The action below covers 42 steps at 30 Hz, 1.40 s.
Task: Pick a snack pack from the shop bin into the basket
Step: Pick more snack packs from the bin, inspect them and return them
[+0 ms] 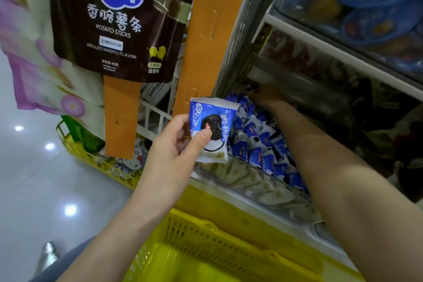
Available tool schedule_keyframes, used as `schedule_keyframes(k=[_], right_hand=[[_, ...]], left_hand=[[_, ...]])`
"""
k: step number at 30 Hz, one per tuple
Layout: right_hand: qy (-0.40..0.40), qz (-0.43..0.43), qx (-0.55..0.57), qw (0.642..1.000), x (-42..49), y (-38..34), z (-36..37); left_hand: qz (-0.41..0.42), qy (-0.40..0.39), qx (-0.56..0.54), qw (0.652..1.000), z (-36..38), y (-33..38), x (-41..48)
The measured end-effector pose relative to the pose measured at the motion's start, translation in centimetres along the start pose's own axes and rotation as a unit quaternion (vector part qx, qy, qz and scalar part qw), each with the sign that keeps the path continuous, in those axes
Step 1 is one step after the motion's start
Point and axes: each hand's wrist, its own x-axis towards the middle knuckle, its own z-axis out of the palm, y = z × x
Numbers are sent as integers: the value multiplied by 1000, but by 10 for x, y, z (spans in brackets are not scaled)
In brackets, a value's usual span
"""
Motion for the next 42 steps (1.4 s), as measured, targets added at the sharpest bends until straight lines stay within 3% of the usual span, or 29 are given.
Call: schedule_keyframes(k=[5, 12, 15, 18, 21, 28, 31, 34, 36, 42], right_hand=[[32, 7, 9, 999, 0, 3, -4], [219, -19, 153, 963, -28, 12, -19], [262, -37, 150, 953, -57, 14, -33], [224, -37, 218, 949, -90, 21, -40], [126, -7, 330, 936, -128, 25, -41], [-7, -25, 360, 933, -206, 28, -34], [-45, -64, 382, 921, -228, 25, -28], [-49, -78, 378, 921, -239, 21, -20], [-34, -106, 355, 928, -242, 19, -15], [36, -138, 311, 940, -239, 16, -15]], left_hand=[[2, 3, -6, 1000, 1, 3, 0], [-27, -3, 0, 1000, 10, 0, -4], [-34, -6, -5, 999, 15, 1, -7], [-57, -1, -14, 998, 21, 0, -9], [-81, 9, -6, 997, 25, -2, -12], [-87, 25, 12, 996, 30, -3, -21], [-132, 1, -25, 991, 35, -1, -27], [-187, -80, -138, 969, 44, 3, -35], [-172, -118, -147, 967, 47, 4, -39], [-139, -139, -155, 968, 40, 9, -36]])
